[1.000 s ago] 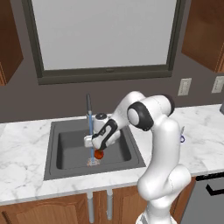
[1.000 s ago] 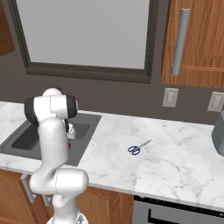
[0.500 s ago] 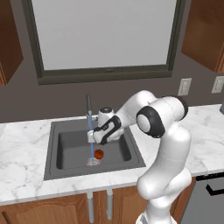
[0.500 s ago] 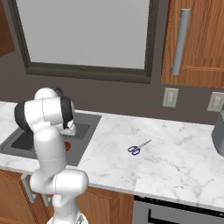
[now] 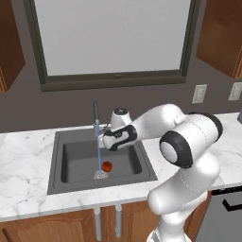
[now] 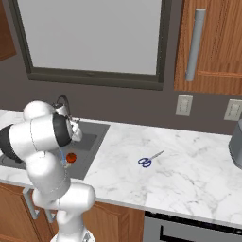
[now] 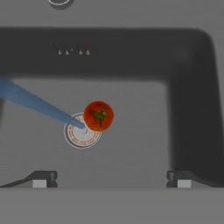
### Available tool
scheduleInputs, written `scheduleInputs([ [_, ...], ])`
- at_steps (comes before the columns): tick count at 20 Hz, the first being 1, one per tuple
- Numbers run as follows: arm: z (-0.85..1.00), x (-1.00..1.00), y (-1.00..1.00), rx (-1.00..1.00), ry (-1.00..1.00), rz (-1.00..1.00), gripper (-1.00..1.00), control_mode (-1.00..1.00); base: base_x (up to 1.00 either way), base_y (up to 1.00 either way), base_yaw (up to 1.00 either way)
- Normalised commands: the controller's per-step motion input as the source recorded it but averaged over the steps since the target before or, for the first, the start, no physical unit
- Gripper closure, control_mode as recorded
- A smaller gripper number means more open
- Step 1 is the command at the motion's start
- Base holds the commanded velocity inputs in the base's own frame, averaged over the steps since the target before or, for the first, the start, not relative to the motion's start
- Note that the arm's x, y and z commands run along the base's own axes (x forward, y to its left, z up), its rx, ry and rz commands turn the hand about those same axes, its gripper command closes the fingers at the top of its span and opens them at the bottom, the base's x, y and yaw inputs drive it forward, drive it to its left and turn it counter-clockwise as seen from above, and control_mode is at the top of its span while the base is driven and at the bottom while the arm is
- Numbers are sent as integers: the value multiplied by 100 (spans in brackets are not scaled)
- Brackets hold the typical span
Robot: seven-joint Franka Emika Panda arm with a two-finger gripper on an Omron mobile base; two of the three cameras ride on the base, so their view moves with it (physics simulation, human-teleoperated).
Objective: Turn on the sink faucet. Then move the tomato from the counter to the sink. Turn off the sink. Move the vegetable from the sink to the pot next to the stove. Finally move the pot to the rear right burner.
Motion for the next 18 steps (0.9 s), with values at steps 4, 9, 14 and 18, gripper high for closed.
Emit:
scheduleInputs([
  [4, 38, -32, -21, 0, -3, 0, -100, -100, 0, 0, 0],
  [9, 35, -24, -26, 0, -3, 0, -100, -100, 0, 0, 0],
  [14, 39, -23, -23, 0, -6, 0, -100, -100, 0, 0, 0],
  [18, 39, -23, -21, 0, -9, 0, -100, -100, 0, 0, 0],
])
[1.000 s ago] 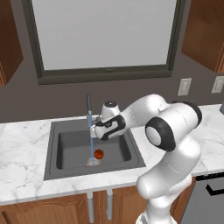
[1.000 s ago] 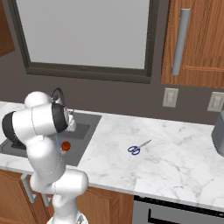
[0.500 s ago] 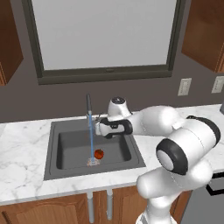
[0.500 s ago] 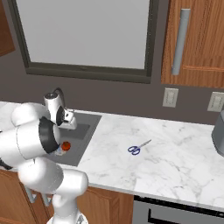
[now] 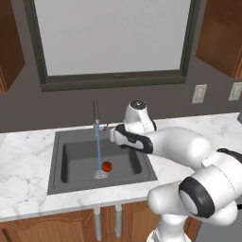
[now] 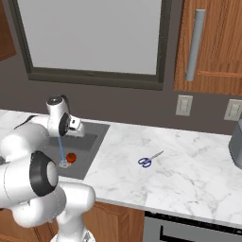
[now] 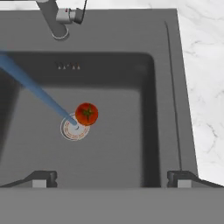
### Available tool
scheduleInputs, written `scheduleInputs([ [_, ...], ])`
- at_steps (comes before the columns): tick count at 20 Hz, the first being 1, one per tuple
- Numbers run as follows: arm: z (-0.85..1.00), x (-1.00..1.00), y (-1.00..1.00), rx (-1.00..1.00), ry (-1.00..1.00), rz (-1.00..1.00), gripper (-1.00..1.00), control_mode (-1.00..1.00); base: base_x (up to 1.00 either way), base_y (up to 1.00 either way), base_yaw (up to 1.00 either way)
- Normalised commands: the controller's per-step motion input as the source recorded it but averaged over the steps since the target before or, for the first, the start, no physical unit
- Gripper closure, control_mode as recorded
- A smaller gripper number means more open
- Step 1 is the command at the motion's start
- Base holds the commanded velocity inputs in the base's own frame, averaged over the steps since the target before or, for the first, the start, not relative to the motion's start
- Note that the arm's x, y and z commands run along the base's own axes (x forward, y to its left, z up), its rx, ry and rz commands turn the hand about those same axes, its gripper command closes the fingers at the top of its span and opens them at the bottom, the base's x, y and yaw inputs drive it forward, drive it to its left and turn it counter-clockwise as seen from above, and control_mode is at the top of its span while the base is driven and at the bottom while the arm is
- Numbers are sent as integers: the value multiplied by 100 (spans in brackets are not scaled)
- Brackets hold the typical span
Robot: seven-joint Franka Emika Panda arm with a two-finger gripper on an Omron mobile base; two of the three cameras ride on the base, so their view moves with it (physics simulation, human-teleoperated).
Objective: Turn on the sink faucet. Then move the tomato from the counter to the sink. Turn off the sink. Move the vegetable from the sink to the pot next to the stove. Finally move the pot to the rear right burner.
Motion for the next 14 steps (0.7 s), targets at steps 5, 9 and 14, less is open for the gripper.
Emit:
scheduleInputs([
  [5, 26, -24, -27, 2, -14, 0, -100, -100, 0, 0, 0],
  [9, 18, -11, -32, 4, -20, 6, -100, -100, 0, 0, 0],
  [14, 19, -3, -22, 7, -21, 11, -100, -100, 0, 0, 0],
])
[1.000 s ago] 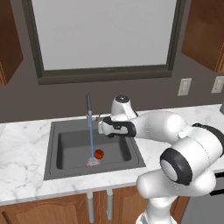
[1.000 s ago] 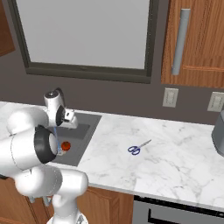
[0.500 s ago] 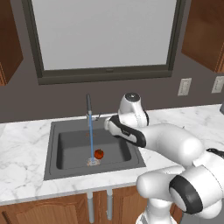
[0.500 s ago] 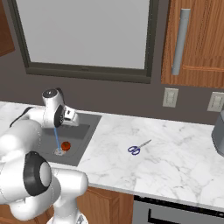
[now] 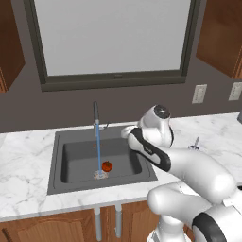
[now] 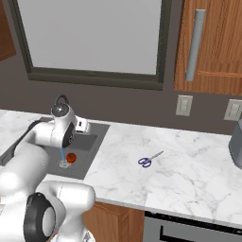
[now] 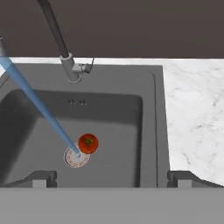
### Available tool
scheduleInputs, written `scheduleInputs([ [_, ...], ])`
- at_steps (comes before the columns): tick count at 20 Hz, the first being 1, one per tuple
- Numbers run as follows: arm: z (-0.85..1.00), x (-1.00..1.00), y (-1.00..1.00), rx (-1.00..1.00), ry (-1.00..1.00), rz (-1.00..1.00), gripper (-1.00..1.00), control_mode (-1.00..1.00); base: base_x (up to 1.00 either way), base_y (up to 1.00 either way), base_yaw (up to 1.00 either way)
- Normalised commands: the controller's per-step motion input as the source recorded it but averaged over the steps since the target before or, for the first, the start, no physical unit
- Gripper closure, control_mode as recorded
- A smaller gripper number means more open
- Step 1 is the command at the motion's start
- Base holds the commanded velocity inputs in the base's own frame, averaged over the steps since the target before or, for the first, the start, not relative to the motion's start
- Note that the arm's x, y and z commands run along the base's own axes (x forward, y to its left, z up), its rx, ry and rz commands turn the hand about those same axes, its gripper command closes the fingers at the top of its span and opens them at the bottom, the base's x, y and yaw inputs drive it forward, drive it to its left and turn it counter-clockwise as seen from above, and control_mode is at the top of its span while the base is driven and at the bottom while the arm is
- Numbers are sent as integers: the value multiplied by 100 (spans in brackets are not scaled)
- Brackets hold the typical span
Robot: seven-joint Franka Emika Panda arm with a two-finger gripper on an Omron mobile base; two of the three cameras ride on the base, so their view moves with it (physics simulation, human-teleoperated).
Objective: Turn on the sink faucet. Then move the tomato from the counter to the sink. Turn off the sink. Move the vegetable from the sink to the pot next to the stove. Finally move the pot to the rear right burner.
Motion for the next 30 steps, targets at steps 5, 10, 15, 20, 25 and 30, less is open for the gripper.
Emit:
scheduleInputs([
  [5, 11, 0, -15, 7, -11, 10, -100, -100, 0, 0, 0],
  [10, 0, 16, -6, 4, 0, 0, -100, -100, 0, 0, 0],
  [15, 0, 24, -7, 1, 0, 13, -100, -100, 0, 0, 0],
  [20, 0, 16, -2, 0, -3, 21, -100, -100, 0, 0, 0],
  [25, 0, 8, 0, 0, -9, 26, -100, -100, 0, 0, 0],
  [30, -4, 10, 1, 1, -11, 27, -100, -100, 0, 0, 0],
])
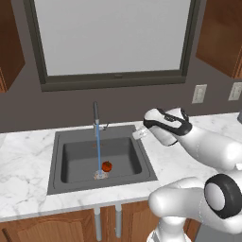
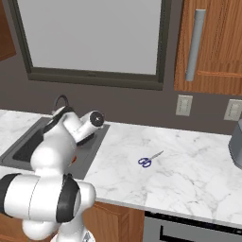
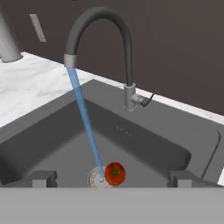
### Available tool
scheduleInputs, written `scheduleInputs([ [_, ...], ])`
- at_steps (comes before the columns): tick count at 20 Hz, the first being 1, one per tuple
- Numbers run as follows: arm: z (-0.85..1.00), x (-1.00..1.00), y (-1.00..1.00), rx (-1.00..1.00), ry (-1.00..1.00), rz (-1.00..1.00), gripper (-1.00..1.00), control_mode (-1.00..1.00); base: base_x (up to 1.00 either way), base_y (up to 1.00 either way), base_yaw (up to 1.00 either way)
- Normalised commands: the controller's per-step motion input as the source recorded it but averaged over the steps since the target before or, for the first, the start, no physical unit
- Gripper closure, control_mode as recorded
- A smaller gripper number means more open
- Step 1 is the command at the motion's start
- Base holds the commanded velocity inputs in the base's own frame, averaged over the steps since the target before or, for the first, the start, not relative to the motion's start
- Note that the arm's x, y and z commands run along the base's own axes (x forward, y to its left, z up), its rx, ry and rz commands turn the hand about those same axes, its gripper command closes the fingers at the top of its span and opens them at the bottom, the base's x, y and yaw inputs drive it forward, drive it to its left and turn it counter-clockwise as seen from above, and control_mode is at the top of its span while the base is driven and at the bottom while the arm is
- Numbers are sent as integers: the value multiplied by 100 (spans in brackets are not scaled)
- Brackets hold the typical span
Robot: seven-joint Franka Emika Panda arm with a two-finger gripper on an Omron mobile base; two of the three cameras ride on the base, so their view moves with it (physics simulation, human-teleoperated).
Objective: Turn on the sink faucet. Then move the tomato from the counter to the sink. Turn off the sink. Move the vegetable from the sink to the pot next to the stove. Finally move the pot to the rear right burner.
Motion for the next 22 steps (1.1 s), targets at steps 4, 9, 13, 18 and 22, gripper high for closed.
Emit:
scheduleInputs([
  [4, -4, 14, 4, 2, -7, 20, -100, -100, 0, 0, 0],
  [9, 0, 29, 4, 3, -6, 19, -100, -100, 0, 0, 0],
  [13, -1, 26, 9, 1, -8, 17, -100, -100, 0, 0, 0],
  [18, -6, 28, 10, 1, -8, 15, -100, -100, 0, 0, 0],
  [22, -3, 35, 12, 2, -7, 15, -100, -100, 0, 0, 0],
])
